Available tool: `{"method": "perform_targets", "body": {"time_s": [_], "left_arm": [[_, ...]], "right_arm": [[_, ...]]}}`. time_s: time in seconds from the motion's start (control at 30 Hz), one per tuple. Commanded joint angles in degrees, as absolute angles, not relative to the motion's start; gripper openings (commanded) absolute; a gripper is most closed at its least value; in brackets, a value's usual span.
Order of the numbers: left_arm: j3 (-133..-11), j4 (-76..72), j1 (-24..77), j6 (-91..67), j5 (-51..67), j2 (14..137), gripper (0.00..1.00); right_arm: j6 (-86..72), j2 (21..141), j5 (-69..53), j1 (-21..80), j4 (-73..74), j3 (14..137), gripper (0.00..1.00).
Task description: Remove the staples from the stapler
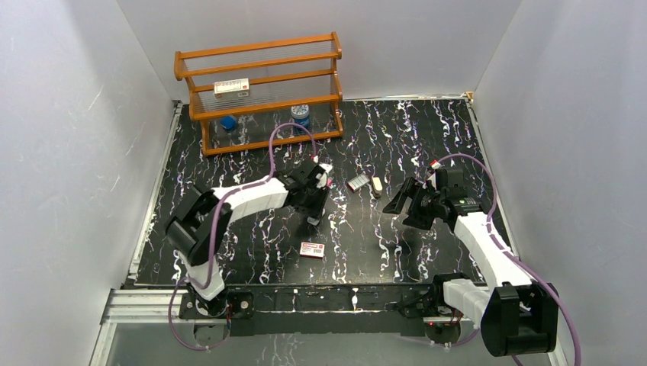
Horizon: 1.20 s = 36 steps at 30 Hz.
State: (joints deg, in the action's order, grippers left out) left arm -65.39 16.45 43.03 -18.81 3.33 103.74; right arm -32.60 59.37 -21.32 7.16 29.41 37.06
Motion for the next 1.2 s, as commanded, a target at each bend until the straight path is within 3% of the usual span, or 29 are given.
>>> {"method": "perform_targets", "body": {"time_s": [0.0,0.07,0.2,0.43,0.67,0.77,1.07,1.17], "left_arm": [[-58.71,18.13,43.93,-13.06,2.24,92.25,0.25],[-56.03,17.98,44.01,-12.84,2.62,88.97,0.29],[-52.82,16.45,44.29,-12.41,4.43,85.40,0.45],[-51.35,16.04,44.52,-10.88,3.95,84.60,0.52],[-51.77,16.66,44.47,-17.59,-3.03,75.31,0.86],[-51.91,18.87,44.48,-21.77,-6.98,69.76,0.94],[-44.35,22.66,44.17,-33.59,-12.50,52.53,0.92],[-42.96,21.51,44.12,-35.37,-9.32,49.24,0.81]], "right_arm": [[-33.63,57.18,-22.50,7.24,27.32,36.61,0.87],[-34.26,56.92,-22.97,7.23,26.58,35.59,0.88],[-35.48,57.25,-23.84,7.25,25.18,34.46,0.88],[-34.76,57.13,-24.22,7.28,26.25,35.16,0.90],[-34.05,55.00,-23.20,7.23,27.13,38.90,0.99],[-33.47,53.56,-22.01,7.29,28.20,41.40,0.99],[-36.32,46.86,-34.02,7.16,18.27,32.55,0.99],[-34.83,44.57,-35.40,7.15,17.22,32.08,0.99]]}}
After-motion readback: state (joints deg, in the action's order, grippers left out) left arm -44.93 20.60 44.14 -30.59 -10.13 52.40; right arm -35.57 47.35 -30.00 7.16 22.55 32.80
